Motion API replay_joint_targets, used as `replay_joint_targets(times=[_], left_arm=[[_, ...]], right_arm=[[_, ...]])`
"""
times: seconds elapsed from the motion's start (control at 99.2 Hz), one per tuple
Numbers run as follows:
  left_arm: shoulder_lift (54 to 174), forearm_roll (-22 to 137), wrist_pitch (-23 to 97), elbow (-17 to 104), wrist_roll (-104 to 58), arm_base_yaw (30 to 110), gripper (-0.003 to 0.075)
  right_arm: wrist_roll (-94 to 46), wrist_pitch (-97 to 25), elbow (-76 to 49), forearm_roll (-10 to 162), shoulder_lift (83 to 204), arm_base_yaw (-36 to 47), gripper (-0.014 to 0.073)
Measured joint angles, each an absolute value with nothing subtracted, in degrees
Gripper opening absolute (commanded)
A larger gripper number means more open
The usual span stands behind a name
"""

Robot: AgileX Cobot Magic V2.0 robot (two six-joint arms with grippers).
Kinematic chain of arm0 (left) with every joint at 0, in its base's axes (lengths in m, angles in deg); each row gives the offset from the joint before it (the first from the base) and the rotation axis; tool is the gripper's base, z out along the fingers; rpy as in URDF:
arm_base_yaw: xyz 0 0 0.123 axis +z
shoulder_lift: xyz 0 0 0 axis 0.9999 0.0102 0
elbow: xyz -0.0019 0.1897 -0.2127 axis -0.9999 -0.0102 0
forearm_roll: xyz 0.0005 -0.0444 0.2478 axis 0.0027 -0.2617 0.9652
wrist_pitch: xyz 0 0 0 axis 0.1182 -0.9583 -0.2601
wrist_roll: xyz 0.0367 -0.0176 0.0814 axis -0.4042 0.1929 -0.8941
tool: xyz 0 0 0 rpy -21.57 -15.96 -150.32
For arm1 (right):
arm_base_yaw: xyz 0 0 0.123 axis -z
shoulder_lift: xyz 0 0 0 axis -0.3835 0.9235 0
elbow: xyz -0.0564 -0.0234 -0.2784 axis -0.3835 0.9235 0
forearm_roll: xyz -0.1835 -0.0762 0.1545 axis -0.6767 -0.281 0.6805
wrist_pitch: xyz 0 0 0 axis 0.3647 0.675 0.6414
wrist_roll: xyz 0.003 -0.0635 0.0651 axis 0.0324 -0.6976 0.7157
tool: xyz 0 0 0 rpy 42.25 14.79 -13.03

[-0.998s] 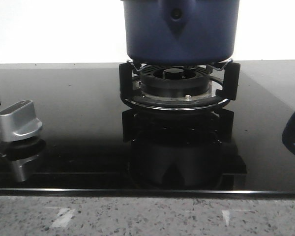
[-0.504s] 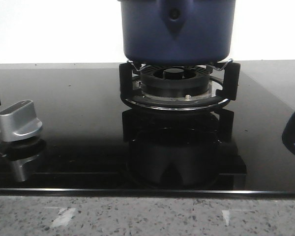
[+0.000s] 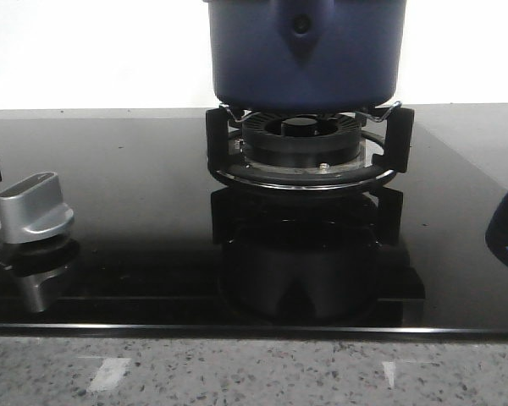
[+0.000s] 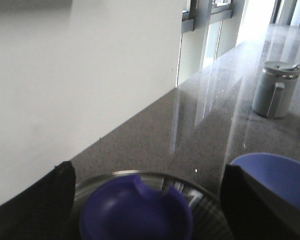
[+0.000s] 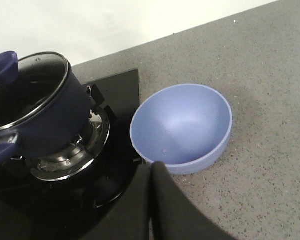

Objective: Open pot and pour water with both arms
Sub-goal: 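Lower the lid onto the pot with the left gripper and release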

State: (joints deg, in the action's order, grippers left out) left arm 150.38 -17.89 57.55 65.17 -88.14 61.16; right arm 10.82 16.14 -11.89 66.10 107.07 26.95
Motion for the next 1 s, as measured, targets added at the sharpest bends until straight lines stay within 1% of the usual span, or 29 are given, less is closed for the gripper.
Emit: replay_joint_targets(times=[0.04,0.091,0.212,0.322,0.453,0.595,0.715,0.856,0.998], left_arm=[[148.46,-17.89,56.85,65.17,-86.81,61.14,0.0465],[145.70,-17.89,55.07,65.06,-85.14,61.23,0.0385],[136.77,-17.75,48.88,61.56,-83.58,61.34,0.0233],[126.51,-17.75,42.63,54.16,-83.05,61.37,0.0131],[113.14,-17.87,37.25,41.81,-82.83,61.37,-0.0021],[97.58,-18.39,32.93,28.65,-82.83,61.37,-0.0020],[85.35,-19.84,26.77,20.65,-82.72,61.37,-0.0020],[75.10,-20.54,20.48,15.04,-82.72,61.37,-0.0020],[68.67,-20.94,18.22,11.53,-82.72,61.37,-0.0020]], right_arm=[[10.45,15.62,-11.89,65.98,107.07,26.83,-0.0069],[9.51,15.13,-11.89,65.85,107.07,26.57,-0.0069],[5.44,14.21,-11.89,65.63,107.07,25.10,-0.0069],[1.52,12.16,-10.36,65.63,105.97,24.36,-0.0069],[-1.87,7.86,-5.72,65.55,102.38,24.22,-0.0069],[-2.98,1.50,1.51,65.52,96.73,24.22,-0.0069],[-3.26,-5.46,8.09,65.42,92.17,24.22,-0.0069],[-3.26,-12.37,13.90,65.42,88.80,24.22,-0.0069],[-3.38,-13.72,15.78,65.42,88.10,24.22,-0.0069]])
